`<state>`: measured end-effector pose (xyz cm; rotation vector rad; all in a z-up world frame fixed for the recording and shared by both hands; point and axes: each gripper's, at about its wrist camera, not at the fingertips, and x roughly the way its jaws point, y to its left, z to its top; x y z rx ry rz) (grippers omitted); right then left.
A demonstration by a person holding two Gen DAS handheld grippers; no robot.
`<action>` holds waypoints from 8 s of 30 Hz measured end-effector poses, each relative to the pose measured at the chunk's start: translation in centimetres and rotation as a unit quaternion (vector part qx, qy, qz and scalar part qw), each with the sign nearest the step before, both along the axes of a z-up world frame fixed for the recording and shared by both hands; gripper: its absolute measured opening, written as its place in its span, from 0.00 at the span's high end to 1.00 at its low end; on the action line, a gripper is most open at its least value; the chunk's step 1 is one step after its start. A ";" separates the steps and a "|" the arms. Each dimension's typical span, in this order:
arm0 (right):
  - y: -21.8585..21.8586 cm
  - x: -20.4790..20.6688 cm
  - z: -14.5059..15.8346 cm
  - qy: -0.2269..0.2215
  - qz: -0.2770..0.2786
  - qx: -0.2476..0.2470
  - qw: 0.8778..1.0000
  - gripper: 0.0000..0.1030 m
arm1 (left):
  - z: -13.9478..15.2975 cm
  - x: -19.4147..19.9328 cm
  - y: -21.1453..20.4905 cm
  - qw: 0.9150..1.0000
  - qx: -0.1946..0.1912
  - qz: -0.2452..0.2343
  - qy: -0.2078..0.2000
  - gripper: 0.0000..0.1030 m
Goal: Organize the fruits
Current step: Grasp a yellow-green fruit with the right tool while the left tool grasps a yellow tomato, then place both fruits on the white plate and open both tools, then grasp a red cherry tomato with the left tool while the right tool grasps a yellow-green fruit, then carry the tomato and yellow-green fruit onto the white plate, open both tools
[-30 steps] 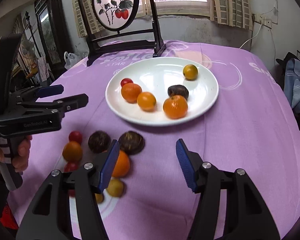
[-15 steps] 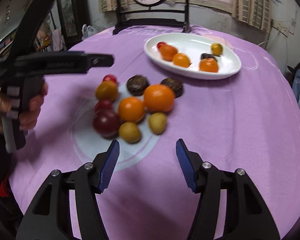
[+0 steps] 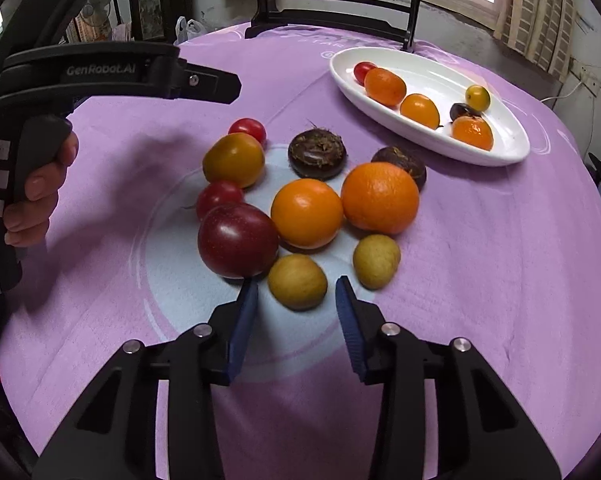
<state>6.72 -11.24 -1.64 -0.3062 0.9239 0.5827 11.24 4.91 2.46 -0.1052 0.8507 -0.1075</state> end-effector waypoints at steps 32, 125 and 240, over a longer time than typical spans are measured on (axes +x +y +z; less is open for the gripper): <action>-4.0 -0.1 2.5 -0.007 0.005 0.118 0.993 0.70 | -3.6 0.1 -3.3 0.995 -0.002 -0.069 0.068 0.44; -3.1 2.7 0.0 0.006 -0.018 0.042 0.999 0.71 | -1.8 -5.0 -3.4 0.999 0.009 -0.015 0.045 0.12; -9.0 14.0 5.3 0.019 -0.142 0.218 0.965 0.70 | 3.0 11.0 -4.8 0.999 -0.021 0.027 0.009 0.18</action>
